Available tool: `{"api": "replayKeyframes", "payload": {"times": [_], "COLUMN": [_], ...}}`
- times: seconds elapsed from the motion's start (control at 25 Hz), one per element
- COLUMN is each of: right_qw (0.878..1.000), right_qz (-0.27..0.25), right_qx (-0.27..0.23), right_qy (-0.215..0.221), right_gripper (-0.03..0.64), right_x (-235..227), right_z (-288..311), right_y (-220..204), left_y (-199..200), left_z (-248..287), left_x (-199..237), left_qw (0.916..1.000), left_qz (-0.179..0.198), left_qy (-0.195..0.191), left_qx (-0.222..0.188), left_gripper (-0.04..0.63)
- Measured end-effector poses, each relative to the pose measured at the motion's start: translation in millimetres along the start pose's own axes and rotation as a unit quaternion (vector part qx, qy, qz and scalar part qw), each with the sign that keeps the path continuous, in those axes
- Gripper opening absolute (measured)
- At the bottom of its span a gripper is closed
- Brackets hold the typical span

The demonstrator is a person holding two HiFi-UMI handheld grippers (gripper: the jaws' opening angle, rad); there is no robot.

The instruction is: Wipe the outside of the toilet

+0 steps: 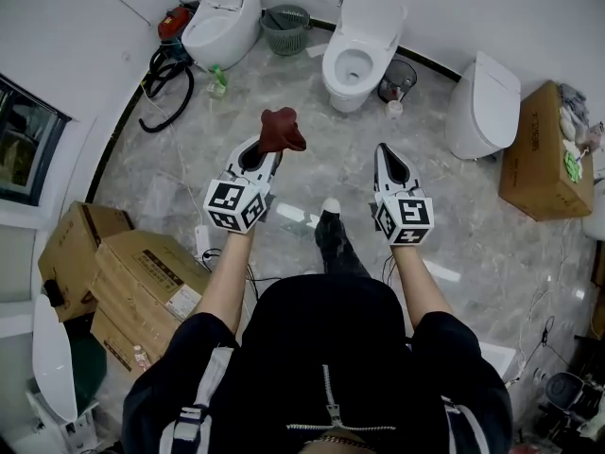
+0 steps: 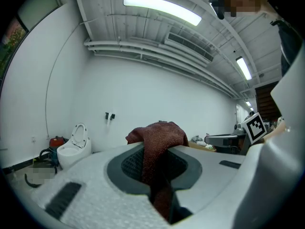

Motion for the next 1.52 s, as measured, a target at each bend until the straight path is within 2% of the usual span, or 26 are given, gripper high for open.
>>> {"api": "replayKeyframes", "payload": {"times": [0.24, 0.6, 0.92, 1.24, 1.52], "right_qw": [1.000, 1.000, 1.000, 1.000, 0.997], "right_qz": [0.008, 0.008, 0.017, 0.016, 0.018], "right_qx": [0.001, 0.003, 0.015, 0.018, 0.032], "right_qy": [0.004, 0.007, 0.007, -0.020, -0.072], "right_gripper": [0.003, 0.003, 0.003, 0.003, 0.003], "right_x": [-34.5, -116.9, -147.0, -170.3, -192.6], "right_z": [97.5, 227.0, 299.5, 358.9, 442.8], "right_y": [7.5, 31.8, 35.2, 34.0, 35.2], "left_y": [10.5, 45.4, 54.9, 60.5, 64.6], "left_z": [82.9, 214.6, 284.4, 367.8, 469.7], "left_x": [55.7, 121.7, 165.8, 218.7, 288.9], "left_qw": [0.9999, 0.9999, 0.9999, 0.9999, 0.9972], "left_qz": [-0.001, 0.006, 0.002, 0.001, -0.004], "left_qy": [0.003, 0.015, 0.016, -0.016, -0.074], "left_qx": [0.010, 0.001, 0.007, 0.003, 0.012], "left_gripper": [0.057, 0.057, 0.057, 0.057, 0.057]}}
Point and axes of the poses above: the fingertips, and each gripper's own axes: z forward along the fingers, x to its left, y out of its top, the point moved 9 cm from there along -z, backward along the fingers
